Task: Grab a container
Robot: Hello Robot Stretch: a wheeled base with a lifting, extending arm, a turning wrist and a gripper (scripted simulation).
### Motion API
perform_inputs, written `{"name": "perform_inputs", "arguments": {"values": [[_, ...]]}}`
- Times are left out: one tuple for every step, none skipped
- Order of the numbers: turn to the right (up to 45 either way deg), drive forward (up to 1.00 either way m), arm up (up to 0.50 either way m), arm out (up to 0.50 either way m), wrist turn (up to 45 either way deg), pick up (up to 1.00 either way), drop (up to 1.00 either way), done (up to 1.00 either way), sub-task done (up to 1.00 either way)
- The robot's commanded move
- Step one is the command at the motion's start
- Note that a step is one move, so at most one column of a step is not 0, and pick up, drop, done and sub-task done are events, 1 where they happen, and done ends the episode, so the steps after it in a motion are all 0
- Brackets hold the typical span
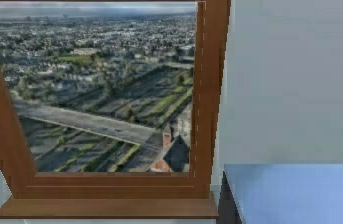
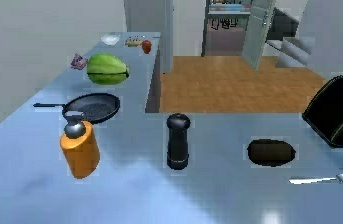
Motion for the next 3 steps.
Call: {"name": "perform_inputs", "arguments": {"values": [[0.0,0.0,0.5,0.0,0.0,0.0,0.0,0.0,0.0],[0.0,0.0,0.38,0.0,0.0,0.0,0.0,0.0,0.0],[0.0,0.0,0.0,0.14,0.0,0.0,0.0,0.0,0.0]]}}
